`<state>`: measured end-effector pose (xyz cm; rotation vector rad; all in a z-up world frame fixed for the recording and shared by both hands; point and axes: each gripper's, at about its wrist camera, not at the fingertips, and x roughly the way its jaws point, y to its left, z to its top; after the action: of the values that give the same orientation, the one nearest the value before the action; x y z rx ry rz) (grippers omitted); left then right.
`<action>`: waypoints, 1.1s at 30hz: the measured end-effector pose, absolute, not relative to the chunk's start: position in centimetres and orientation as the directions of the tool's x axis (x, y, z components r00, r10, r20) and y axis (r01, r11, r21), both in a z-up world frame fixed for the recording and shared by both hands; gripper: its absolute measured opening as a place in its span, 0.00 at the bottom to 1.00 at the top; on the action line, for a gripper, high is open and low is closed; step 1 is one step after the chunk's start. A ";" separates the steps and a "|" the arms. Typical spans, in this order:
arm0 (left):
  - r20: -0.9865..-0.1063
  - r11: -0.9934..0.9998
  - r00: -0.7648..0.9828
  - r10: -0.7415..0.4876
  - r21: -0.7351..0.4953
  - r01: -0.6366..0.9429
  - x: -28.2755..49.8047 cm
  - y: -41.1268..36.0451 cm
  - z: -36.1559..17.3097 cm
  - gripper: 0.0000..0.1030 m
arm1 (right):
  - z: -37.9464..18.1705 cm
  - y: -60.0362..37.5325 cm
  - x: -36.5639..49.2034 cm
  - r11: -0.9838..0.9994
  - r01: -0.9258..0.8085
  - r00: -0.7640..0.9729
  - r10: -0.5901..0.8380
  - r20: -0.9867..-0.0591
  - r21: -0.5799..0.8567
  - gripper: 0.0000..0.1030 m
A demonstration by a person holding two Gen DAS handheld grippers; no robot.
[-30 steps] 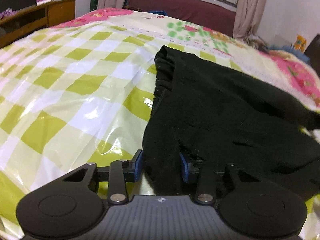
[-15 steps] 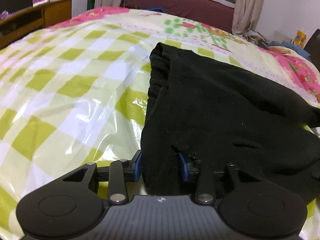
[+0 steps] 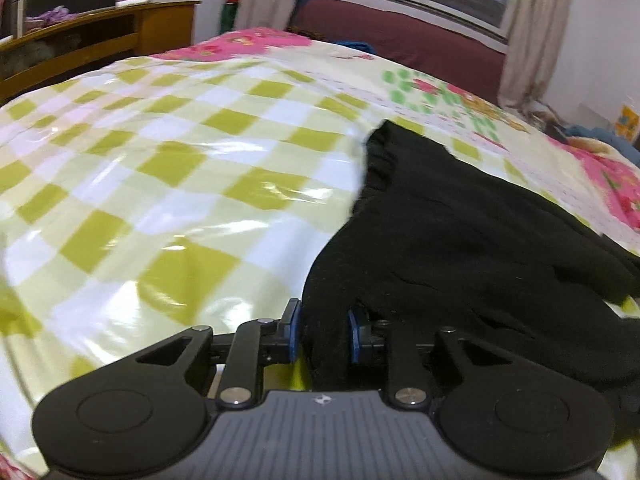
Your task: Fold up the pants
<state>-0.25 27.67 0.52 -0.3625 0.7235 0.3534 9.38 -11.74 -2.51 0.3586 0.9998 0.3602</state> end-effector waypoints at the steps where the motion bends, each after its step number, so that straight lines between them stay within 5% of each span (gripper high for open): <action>1: -0.693 0.877 0.692 0.200 -0.188 -0.442 -0.4 28.0 0.4 0.37 | -2.7 -10.8 8.8 0.883 -0.152 0.471 0.460 -0.753 0.445 0.10; 10: -0.685 0.886 0.680 0.261 -0.110 -0.451 -1.3 28.6 0.6 0.43 | -0.1 -14.1 7.4 0.889 -0.152 0.482 0.448 -0.753 0.432 0.33; 20: -0.659 0.888 0.686 0.309 -0.058 -0.456 -2.4 26.7 2.4 0.45 | 1.8 -30.4 12.5 0.848 0.322 0.678 0.103 -0.728 0.420 0.60; 27: -0.653 0.880 0.667 0.360 0.000 -0.475 -1.2 24.6 2.6 0.47 | -0.6 -31.9 17.6 0.815 0.467 0.680 -0.084 -0.728 0.343 0.73; 28: -0.643 0.874 0.669 0.372 0.001 -0.485 -1.3 24.3 2.8 0.47 | -1.3 -32.1 17.9 0.806 0.459 0.677 -0.044 -0.735 0.374 0.69; 29: -0.630 0.870 0.675 0.385 0.003 -0.493 -1.5 24.0 3.1 0.47 | -1.6 -32.0 18.0 0.798 0.448 0.681 -0.014 -0.732 0.402 0.48; 30: -0.614 0.867 0.682 0.397 0.006 -0.499 -1.8 23.7 3.5 0.48 | -1.7 -32.0 17.7 0.790 0.432 0.687 0.025 -0.726 0.435 0.14; 31: -0.596 0.865 0.692 0.407 0.007 -0.502 -2.1 23.4 3.9 0.48 | -1.7 -32.3 17.5 0.779 0.411 0.692 0.073 -0.718 0.474 0.03; 33: -0.557 0.864 0.713 0.425 0.015 -0.503 -2.9 22.7 5.0 0.49 | -1.0 -32.5 16.1 0.785 0.371 0.709 0.106 -0.697 0.497 0.01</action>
<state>-2.94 22.74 5.00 -0.1419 0.5812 0.5163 16.11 -32.48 -0.97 0.6680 0.7828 -0.1596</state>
